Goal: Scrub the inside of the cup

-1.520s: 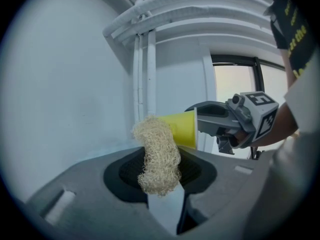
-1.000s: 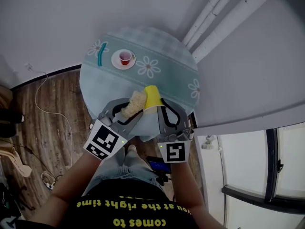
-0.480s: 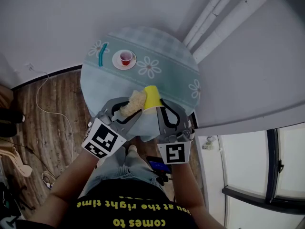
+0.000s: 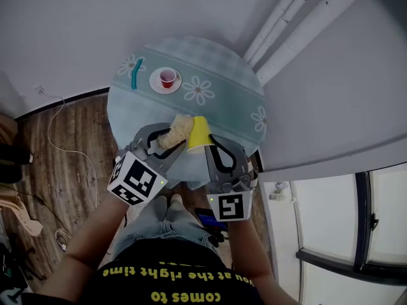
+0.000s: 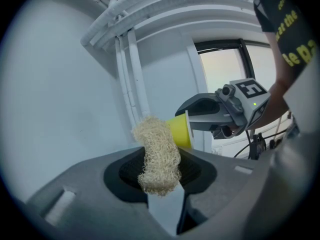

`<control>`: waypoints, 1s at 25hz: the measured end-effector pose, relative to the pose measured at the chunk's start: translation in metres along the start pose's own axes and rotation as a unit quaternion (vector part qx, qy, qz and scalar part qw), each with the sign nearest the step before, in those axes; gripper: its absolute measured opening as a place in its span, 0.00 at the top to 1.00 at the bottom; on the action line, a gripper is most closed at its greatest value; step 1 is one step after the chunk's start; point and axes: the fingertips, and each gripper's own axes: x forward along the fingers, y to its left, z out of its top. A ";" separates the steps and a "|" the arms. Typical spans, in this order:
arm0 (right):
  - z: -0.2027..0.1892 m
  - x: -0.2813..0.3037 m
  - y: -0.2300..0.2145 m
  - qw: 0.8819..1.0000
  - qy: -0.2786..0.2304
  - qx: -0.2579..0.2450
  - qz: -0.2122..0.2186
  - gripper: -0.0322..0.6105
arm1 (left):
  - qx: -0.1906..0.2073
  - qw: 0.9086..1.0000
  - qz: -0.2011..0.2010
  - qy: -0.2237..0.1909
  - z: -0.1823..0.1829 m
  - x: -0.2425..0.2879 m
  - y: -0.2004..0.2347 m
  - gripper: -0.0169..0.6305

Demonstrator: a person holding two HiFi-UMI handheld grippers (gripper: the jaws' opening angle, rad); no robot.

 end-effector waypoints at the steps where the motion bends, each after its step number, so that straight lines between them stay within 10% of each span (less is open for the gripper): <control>1: -0.001 0.000 -0.001 1.000 0.002 -0.002 -0.001 0.92 | 0.004 1.000 -0.004 -0.001 0.001 0.000 -0.002 0.75; 10: -0.008 0.005 -0.004 1.000 0.016 -0.002 -0.006 0.92 | 0.008 1.000 -0.025 -0.003 -0.001 -0.004 -0.017 0.75; 25: -0.020 0.015 -0.019 0.992 -0.016 0.119 -0.031 0.92 | -0.110 0.992 0.023 -0.057 -0.028 -0.010 0.019 0.75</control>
